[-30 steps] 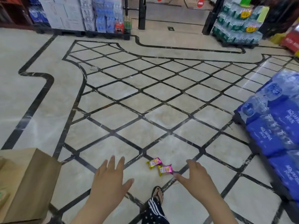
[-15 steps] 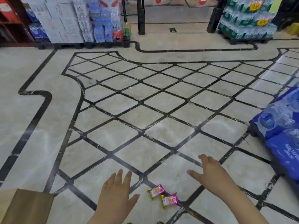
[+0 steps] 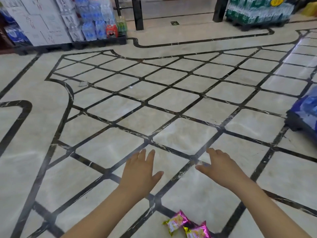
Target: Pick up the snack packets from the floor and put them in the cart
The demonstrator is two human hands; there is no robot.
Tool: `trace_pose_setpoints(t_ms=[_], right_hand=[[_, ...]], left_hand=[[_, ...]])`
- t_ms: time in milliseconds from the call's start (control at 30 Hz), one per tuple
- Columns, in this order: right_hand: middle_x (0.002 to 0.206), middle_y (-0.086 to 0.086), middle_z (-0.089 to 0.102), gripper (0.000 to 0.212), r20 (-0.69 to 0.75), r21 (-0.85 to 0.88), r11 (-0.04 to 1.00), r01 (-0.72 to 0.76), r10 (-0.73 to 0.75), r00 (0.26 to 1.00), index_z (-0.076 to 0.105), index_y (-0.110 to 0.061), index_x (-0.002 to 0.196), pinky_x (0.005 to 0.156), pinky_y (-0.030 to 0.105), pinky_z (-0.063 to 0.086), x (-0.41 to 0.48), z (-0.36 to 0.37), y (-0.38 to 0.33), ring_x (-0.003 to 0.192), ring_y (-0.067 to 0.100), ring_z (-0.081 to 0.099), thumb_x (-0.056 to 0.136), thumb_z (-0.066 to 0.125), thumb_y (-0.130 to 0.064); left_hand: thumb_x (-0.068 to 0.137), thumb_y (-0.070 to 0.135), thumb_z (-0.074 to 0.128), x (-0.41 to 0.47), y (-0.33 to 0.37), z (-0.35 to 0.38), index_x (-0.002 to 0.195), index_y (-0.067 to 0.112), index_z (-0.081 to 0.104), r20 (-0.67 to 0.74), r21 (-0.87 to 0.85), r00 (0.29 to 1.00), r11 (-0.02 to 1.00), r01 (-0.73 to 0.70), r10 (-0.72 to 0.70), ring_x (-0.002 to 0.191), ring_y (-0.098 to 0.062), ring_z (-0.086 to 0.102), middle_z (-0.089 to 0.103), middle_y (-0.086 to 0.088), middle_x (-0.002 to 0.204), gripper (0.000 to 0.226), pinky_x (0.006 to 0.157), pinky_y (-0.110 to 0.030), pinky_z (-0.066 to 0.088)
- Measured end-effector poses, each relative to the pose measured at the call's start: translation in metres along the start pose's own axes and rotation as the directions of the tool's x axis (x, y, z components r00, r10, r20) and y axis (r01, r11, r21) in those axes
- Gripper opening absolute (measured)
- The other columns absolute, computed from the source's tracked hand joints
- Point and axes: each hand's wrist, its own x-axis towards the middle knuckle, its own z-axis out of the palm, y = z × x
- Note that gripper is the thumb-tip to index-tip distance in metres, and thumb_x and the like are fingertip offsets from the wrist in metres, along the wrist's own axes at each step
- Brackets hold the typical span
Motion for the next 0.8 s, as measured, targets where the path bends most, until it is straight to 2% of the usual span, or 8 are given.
trace_pose_setpoints(t_ms=[100, 200, 267, 433, 533, 600, 733, 800], right_hand=[[0.127, 0.004, 0.053, 0.067, 0.008, -0.027, 1.000, -0.016, 0.017, 1.000, 0.038, -0.019, 0.138, 0.089, 0.033, 0.048, 0.044, 0.087, 0.031, 0.117, 0.024, 0.051, 0.089, 0.052, -0.063], [0.140, 0.004, 0.049, 0.079, 0.063, -0.039, 0.997, -0.062, 0.064, 0.996, 0.026, -0.019, 0.149, 0.095, 0.031, 0.046, 0.086, 0.183, 0.062, 0.126, 0.022, 0.049, 0.089, 0.051, -0.064], [0.143, 0.005, 0.045, 0.082, 0.125, -0.060, 0.993, -0.106, 0.113, 0.986, 0.028, -0.017, 0.148, 0.099, 0.034, 0.045, 0.113, 0.245, 0.084, 0.129, 0.023, 0.047, 0.087, 0.051, -0.066], [0.134, 0.009, 0.050, 0.081, 0.207, -0.097, 0.984, -0.147, 0.165, 0.964, 0.035, -0.013, 0.141, 0.095, 0.037, 0.047, 0.173, 0.360, 0.130, 0.120, 0.026, 0.052, 0.084, 0.056, -0.067], [0.135, 0.012, 0.049, 0.085, 0.193, -0.027, 0.980, -0.195, 0.196, 0.961, 0.035, -0.011, 0.141, 0.095, 0.040, 0.048, 0.187, 0.407, 0.143, 0.119, 0.029, 0.052, 0.083, 0.058, -0.067], [0.134, 0.012, 0.050, 0.086, 0.167, -0.010, 0.977, -0.213, 0.211, 0.963, 0.035, -0.012, 0.141, 0.094, 0.040, 0.049, 0.181, 0.436, 0.144, 0.118, 0.029, 0.053, 0.082, 0.057, -0.070], [0.135, 0.007, 0.051, 0.093, 0.121, -0.105, 0.984, -0.144, 0.156, 0.980, 0.033, -0.017, 0.144, 0.094, 0.036, 0.048, 0.161, 0.466, 0.150, 0.120, 0.025, 0.051, 0.077, 0.051, -0.079], [0.139, 0.006, 0.048, 0.100, 0.136, -0.080, 0.989, -0.123, 0.133, 0.982, 0.030, -0.019, 0.147, 0.098, 0.036, 0.046, 0.155, 0.467, 0.162, 0.124, 0.024, 0.049, 0.073, 0.052, -0.082]], left_hand=[[0.096, 0.062, 0.036, 0.042, -0.007, 0.090, 0.155, 0.019, 0.011, 0.009, -0.004, 1.000, 1.000, 0.005, -0.005, 0.147, -0.027, 0.020, 0.019, -0.008, 0.161, 0.078, 0.118, -0.039, 0.023], [0.094, 0.064, 0.037, 0.081, -0.014, 0.189, 0.155, 0.019, 0.010, 0.053, -0.033, 0.999, 0.999, -0.001, 0.003, 0.147, -0.031, 0.020, 0.018, -0.011, 0.161, 0.081, 0.118, -0.042, 0.022], [0.093, 0.065, 0.040, 0.108, -0.018, 0.253, 0.155, 0.018, 0.012, 0.078, -0.063, 0.996, 0.998, -0.024, 0.029, 0.145, -0.033, 0.024, 0.022, -0.012, 0.160, 0.082, 0.117, -0.042, 0.025], [0.088, 0.067, 0.049, 0.169, -0.033, 0.381, 0.153, 0.016, 0.019, 0.161, -0.151, 0.983, 0.987, -0.059, 0.083, 0.135, -0.032, 0.039, 0.036, -0.010, 0.153, 0.087, 0.108, -0.042, 0.037], [0.086, 0.071, 0.049, 0.179, -0.036, 0.431, 0.153, 0.016, 0.019, 0.167, -0.197, 0.981, 0.978, -0.066, 0.100, 0.133, -0.032, 0.042, 0.037, -0.010, 0.152, 0.093, 0.106, -0.043, 0.039], [0.084, 0.075, 0.047, 0.171, -0.036, 0.457, 0.154, 0.017, 0.017, 0.177, -0.141, 0.973, 0.983, -0.120, 0.145, 0.136, -0.032, 0.039, 0.033, -0.010, 0.155, 0.096, 0.108, -0.043, 0.038], [0.080, 0.082, 0.042, 0.157, -0.031, 0.495, 0.156, 0.019, 0.008, 0.251, -0.043, 0.946, 0.978, -0.202, 0.206, 0.142, -0.034, 0.029, 0.019, -0.012, 0.161, 0.104, 0.113, -0.045, 0.030], [0.078, 0.084, 0.040, 0.160, -0.024, 0.502, 0.156, 0.019, 0.004, 0.282, -0.007, 0.923, 0.963, -0.269, 0.260, 0.143, -0.035, 0.026, 0.016, -0.012, 0.161, 0.108, 0.114, -0.046, 0.028]])
